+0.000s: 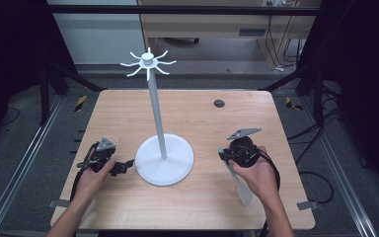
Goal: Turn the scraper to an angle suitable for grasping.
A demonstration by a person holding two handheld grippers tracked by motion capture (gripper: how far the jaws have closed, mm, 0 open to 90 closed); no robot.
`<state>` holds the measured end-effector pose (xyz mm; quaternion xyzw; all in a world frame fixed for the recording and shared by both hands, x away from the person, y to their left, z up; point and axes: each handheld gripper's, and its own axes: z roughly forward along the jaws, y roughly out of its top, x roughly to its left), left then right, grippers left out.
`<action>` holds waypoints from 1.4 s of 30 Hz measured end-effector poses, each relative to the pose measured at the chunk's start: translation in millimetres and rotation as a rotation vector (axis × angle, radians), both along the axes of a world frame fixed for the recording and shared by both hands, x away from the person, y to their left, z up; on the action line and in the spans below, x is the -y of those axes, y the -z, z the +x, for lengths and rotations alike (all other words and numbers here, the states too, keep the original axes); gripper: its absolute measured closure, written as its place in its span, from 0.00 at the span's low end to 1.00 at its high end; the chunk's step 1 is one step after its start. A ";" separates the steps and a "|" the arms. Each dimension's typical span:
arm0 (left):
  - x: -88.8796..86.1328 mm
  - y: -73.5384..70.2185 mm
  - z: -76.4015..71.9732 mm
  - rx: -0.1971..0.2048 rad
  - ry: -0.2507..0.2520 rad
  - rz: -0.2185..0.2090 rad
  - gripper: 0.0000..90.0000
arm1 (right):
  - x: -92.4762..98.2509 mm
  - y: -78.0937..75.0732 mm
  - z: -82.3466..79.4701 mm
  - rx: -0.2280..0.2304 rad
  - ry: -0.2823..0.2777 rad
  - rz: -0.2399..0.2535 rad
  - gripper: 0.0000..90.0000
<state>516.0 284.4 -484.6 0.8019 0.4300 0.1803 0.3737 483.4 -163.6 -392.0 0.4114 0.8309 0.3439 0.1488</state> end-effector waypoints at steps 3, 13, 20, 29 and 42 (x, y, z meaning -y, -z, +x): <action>-0.2 0.3 0.2 -0.002 -0.001 0.000 0.04 | 0.1 -5.5 -3.9 0.033 -0.003 0.030 0.83; -0.5 0.1 0.2 -0.002 -0.003 -0.001 0.04 | 0.9 -26.8 -11.8 0.113 -0.016 0.117 0.83; -0.4 -0.1 0.0 -0.001 -0.002 -0.003 0.04 | -2.7 -45.3 -13.4 0.171 -0.018 0.152 0.83; -1.2 -0.1 0.2 0.002 -0.005 -0.002 0.04 | -9.2 -66.8 -12.5 0.216 -0.020 0.173 0.83; -2.2 -0.2 0.2 0.000 -0.008 -0.011 0.04 | -19.7 -99.5 -9.6 0.275 -0.029 0.182 0.83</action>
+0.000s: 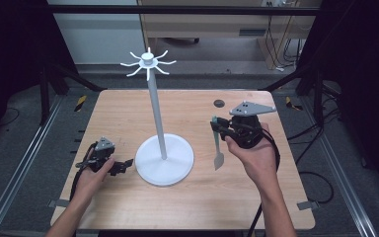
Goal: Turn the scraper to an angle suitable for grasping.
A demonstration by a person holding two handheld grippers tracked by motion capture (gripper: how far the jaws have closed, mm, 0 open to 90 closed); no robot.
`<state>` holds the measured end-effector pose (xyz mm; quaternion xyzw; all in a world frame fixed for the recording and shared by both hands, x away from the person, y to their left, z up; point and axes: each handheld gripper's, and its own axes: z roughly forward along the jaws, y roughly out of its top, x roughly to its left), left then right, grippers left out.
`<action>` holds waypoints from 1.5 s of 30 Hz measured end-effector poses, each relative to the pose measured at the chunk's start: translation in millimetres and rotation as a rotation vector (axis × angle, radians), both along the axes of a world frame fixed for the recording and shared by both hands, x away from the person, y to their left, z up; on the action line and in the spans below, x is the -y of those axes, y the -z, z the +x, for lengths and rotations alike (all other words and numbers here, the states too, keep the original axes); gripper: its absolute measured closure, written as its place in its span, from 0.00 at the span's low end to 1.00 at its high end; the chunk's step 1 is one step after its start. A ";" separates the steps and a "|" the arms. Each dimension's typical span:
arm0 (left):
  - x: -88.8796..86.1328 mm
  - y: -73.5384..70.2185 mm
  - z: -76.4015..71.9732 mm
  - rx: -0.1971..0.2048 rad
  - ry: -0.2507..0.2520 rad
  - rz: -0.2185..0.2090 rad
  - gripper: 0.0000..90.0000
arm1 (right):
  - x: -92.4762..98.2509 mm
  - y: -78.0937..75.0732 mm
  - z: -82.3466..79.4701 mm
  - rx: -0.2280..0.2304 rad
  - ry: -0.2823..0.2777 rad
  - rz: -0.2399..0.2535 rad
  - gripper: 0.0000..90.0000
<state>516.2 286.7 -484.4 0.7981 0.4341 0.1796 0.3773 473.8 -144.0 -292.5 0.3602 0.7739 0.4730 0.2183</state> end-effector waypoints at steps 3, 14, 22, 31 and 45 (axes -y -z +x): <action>0.2 0.1 0.0 0.000 0.001 0.000 0.04 | -2.6 -8.0 0.2 0.015 -0.007 -0.005 0.83; 0.3 0.4 0.3 -0.001 0.000 0.000 0.05 | -8.0 -27.1 4.5 0.019 -0.013 0.030 0.83; -0.8 -0.4 0.0 0.000 0.000 0.003 0.04 | -17.5 -47.6 5.2 0.050 -0.020 0.040 0.83; -0.9 -0.3 0.2 -0.001 0.000 -0.001 0.05 | -32.0 -66.5 4.3 0.072 -0.041 0.045 0.83; -0.8 -0.4 0.1 -0.004 -0.001 -0.007 0.05 | -51.3 -86.8 3.2 0.101 -0.067 0.040 0.83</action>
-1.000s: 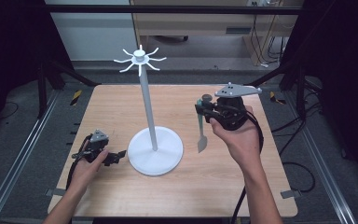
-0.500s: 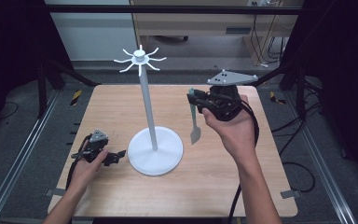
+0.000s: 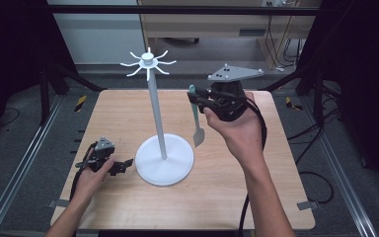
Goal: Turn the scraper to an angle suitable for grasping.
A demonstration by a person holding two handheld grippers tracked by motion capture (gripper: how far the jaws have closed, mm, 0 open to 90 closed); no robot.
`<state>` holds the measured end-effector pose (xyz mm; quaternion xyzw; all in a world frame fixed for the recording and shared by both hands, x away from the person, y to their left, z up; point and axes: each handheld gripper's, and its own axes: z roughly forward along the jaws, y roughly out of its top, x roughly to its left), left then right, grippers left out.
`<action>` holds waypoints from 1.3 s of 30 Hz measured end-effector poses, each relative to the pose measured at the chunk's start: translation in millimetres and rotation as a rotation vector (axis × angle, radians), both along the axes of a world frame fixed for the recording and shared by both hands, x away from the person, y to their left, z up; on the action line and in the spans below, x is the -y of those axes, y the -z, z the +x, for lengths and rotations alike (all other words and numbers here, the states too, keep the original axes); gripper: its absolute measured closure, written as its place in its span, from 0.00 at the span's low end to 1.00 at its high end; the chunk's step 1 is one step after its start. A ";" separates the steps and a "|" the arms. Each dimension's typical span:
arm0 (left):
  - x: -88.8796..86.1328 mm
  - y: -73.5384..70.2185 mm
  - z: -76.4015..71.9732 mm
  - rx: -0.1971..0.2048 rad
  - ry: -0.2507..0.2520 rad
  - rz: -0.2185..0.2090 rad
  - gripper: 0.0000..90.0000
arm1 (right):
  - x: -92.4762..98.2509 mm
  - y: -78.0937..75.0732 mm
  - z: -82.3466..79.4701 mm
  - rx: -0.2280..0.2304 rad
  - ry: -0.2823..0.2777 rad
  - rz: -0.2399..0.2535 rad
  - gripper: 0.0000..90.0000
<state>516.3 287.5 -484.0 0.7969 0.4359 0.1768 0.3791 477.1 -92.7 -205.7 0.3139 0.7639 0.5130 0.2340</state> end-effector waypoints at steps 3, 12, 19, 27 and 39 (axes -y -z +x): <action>0.7 0.2 0.0 0.001 0.003 0.004 0.05 | -1.5 -4.7 -1.0 0.008 -0.003 0.002 0.83; 0.2 -0.1 -0.1 -0.001 0.001 0.005 0.04 | -6.5 -13.1 -3.3 0.021 -0.012 -0.002 0.83; -0.2 -0.3 0.0 -0.001 0.003 0.008 0.05 | -7.1 -18.1 -3.9 0.025 -0.016 0.007 0.83; 0.6 0.1 0.0 -0.001 0.003 0.007 0.05 | -10.8 -22.4 -5.1 0.033 -0.023 0.001 0.83; 0.5 0.0 -0.1 0.000 0.000 0.004 0.05 | -14.7 -26.3 -5.7 0.034 -0.036 0.010 0.83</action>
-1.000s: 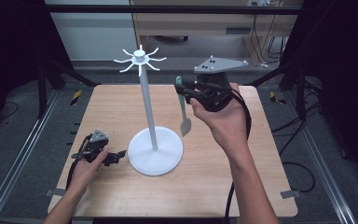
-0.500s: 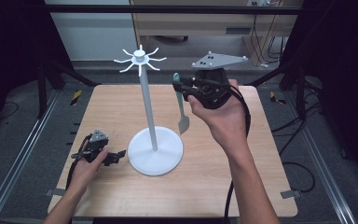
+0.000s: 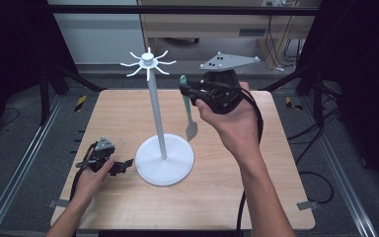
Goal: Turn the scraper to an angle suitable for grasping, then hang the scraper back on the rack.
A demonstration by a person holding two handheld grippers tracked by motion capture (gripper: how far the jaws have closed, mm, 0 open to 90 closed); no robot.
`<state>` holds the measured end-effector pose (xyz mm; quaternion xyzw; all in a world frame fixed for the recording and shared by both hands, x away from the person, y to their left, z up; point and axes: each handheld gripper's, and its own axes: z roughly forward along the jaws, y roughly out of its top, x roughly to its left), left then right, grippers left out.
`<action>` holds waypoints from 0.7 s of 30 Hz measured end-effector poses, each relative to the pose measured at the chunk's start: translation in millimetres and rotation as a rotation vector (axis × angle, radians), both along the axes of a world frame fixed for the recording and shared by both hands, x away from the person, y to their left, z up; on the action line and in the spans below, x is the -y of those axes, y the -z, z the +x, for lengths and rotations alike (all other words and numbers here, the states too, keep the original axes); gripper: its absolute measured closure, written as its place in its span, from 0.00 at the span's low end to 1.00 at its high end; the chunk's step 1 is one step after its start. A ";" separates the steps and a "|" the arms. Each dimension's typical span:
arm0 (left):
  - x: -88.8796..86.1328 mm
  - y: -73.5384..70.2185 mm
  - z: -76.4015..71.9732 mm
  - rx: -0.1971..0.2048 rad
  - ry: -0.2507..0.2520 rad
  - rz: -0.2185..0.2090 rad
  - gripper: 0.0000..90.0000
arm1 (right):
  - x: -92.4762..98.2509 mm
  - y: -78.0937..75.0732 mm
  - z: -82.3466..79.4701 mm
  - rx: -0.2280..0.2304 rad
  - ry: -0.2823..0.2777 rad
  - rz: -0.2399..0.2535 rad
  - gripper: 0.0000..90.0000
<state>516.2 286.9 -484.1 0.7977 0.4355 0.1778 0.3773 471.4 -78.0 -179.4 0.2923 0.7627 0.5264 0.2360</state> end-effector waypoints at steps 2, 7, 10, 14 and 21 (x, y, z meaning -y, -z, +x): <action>-0.2 0.0 0.1 0.000 0.000 0.000 0.04 | -0.9 -0.7 -0.2 0.001 -0.003 0.003 0.83; 0.2 0.0 0.0 0.000 0.002 -0.002 0.04 | -3.6 -3.1 -1.4 0.005 -0.010 0.002 0.83; -0.2 -0.1 0.0 -0.001 0.002 -0.001 0.04 | -4.9 -3.0 -2.1 0.006 -0.014 0.005 0.83; -0.1 -0.2 -0.1 0.001 -0.001 -0.003 0.05 | -6.1 -3.0 -2.9 0.008 -0.019 0.005 0.83; -0.3 -0.2 -0.1 0.002 0.000 0.001 0.05 | -9.1 -4.4 -4.0 0.003 -0.031 0.004 0.83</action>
